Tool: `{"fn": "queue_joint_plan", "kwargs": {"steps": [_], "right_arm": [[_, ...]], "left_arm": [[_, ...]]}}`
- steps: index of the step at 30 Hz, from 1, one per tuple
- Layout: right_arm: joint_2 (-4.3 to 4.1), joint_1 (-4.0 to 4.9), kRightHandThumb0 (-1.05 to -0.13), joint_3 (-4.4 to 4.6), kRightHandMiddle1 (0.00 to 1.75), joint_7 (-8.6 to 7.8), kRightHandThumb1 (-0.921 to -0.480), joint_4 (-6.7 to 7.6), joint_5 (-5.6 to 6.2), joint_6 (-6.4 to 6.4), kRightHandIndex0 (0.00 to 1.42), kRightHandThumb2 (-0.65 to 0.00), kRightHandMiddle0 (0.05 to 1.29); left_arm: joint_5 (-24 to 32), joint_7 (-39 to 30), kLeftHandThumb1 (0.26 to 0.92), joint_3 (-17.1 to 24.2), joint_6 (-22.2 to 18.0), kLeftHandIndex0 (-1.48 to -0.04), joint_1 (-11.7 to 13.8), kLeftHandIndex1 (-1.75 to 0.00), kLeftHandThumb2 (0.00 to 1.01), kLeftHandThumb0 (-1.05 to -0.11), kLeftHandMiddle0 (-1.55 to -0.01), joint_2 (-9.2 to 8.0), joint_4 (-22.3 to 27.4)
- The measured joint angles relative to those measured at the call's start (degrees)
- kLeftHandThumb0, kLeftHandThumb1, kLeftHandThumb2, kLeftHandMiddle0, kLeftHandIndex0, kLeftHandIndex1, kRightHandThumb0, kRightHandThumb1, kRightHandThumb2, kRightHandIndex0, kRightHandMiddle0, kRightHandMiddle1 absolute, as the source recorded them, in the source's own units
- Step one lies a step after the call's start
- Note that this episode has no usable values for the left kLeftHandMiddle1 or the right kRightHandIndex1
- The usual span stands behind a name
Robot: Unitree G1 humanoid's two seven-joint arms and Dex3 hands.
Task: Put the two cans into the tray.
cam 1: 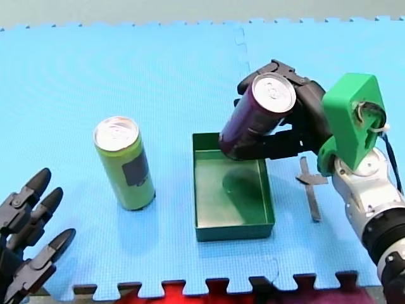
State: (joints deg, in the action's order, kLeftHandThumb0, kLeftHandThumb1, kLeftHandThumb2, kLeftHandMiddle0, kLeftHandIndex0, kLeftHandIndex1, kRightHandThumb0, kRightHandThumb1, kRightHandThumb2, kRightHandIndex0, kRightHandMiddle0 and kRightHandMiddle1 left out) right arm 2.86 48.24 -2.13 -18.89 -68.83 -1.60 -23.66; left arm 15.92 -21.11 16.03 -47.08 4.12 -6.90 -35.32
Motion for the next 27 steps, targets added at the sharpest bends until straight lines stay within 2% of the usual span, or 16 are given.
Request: {"fn": "queue_joint_plan", "kwargs": {"steps": [1,3,8,11,16,24,26,27], "right_arm": [[-0.08,0.32,-0.215,-0.27,1.75,-0.88,-0.798,-0.02,0.45,1.47,0.93,0.000,0.56],[-0.23,0.87,-0.211,-0.73,1.75,-2.05,-0.797,-0.04,1.02,3.28,0.93,0.000,0.57],[-0.45,2.10,-0.199,-1.62,1.75,-4.06,-0.794,-0.29,1.92,6.48,0.93,0.000,0.57],[-0.48,2.83,-0.192,-2.09,1.75,-4.99,-0.794,-0.64,2.57,7.64,0.93,0.000,0.57],[-0.52,3.40,-0.184,-2.57,1.75,-5.95,-0.794,-0.99,2.82,8.13,0.93,0.000,0.56],[-0.55,3.74,-0.172,-2.63,1.75,-5.69,-0.796,-1.07,2.64,8.18,0.92,-0.001,0.54],[-0.66,3.75,-0.169,-2.00,1.75,-5.03,-0.796,-1.05,1.74,7.32,0.92,-0.001,0.54],[-0.80,3.74,-0.169,-1.40,1.75,-4.28,-0.796,-1.03,0.72,6.31,0.92,-0.001,0.54]], "left_arm": [[-0.1,0.1,0.921,0.0,0.0,-0.47,0.0,0.00,0.13,-1.048,-0.47,0.00,0.0],[-0.3,0.3,0.921,0.0,-0.1,-0.47,0.0,0.00,0.13,-1.048,-0.47,0.00,0.0],[-0.3,0.4,0.921,-0.1,-0.1,-0.47,0.1,0.00,0.13,-1.048,-0.47,0.00,0.0],[-0.3,0.4,0.921,-0.1,-0.1,-0.47,0.1,0.00,0.13,-1.048,-0.47,0.02,0.1],[-0.3,0.7,0.921,-0.2,-0.1,-0.47,0.3,0.00,0.13,-1.048,-0.47,0.26,0.2],[-0.4,0.9,0.921,-0.3,-0.4,-0.47,0.8,0.00,0.13,-1.048,-0.47,0.50,0.8],[-0.4,0.9,0.921,-0.3,-0.4,-0.47,1.0,0.00,0.13,-1.048,-0.47,0.58,1.0],[-0.4,0.9,0.921,-0.3,-0.4,-0.47,1.0,0.00,0.13,-1.048,-0.47,0.62,1.1]]}}
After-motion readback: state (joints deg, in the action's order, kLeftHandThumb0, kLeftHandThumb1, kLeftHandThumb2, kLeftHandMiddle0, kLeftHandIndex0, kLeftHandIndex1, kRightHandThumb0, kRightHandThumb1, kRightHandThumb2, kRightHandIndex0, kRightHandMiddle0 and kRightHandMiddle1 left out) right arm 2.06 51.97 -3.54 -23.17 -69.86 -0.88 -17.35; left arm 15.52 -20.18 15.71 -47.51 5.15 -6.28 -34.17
